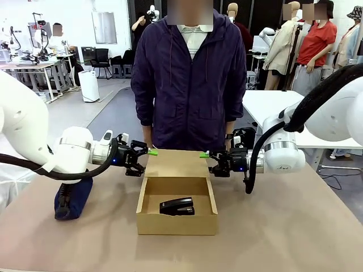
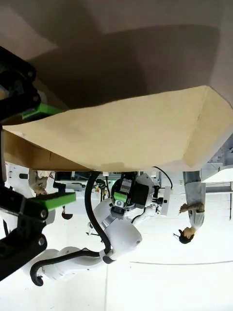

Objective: Pack the items into the box.
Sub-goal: Close the Mailer Box.

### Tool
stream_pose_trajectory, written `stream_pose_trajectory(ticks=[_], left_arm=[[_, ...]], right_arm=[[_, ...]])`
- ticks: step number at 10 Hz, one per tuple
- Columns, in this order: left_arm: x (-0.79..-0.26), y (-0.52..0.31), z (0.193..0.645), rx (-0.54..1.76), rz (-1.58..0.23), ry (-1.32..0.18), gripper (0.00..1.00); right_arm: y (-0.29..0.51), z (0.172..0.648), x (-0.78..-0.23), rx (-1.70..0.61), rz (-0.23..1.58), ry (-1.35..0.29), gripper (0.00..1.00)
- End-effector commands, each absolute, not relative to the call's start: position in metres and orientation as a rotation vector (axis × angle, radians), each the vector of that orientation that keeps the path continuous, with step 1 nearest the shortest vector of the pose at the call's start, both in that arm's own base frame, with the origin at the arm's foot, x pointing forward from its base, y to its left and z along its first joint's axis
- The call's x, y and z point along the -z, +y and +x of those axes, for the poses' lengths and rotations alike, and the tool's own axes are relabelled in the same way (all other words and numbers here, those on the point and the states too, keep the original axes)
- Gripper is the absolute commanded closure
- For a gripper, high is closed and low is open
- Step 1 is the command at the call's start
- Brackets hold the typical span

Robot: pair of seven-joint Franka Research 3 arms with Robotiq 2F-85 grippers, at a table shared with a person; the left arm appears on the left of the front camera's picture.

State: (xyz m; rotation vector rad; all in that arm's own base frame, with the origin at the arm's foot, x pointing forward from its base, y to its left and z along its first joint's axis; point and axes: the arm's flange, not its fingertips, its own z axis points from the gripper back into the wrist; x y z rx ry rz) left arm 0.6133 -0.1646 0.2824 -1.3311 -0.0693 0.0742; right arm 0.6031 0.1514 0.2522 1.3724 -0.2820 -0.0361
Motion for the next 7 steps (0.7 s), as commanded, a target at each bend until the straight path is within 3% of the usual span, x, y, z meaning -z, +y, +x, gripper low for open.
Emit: stream_pose_trajectory(ticks=[1,7], left_arm=[[-0.284,-0.161,0.619,-0.024,-1.337,-0.067,0.38],[-0.322,-0.155,0.603,0.104,-1.371,-0.085,0.38]], right_arm=[[0.153,0.600,-0.254,0.003,1.375,-0.308,0.42],[0.151,0.583,-0.299,-0.114,1.358,-0.417,0.42]])
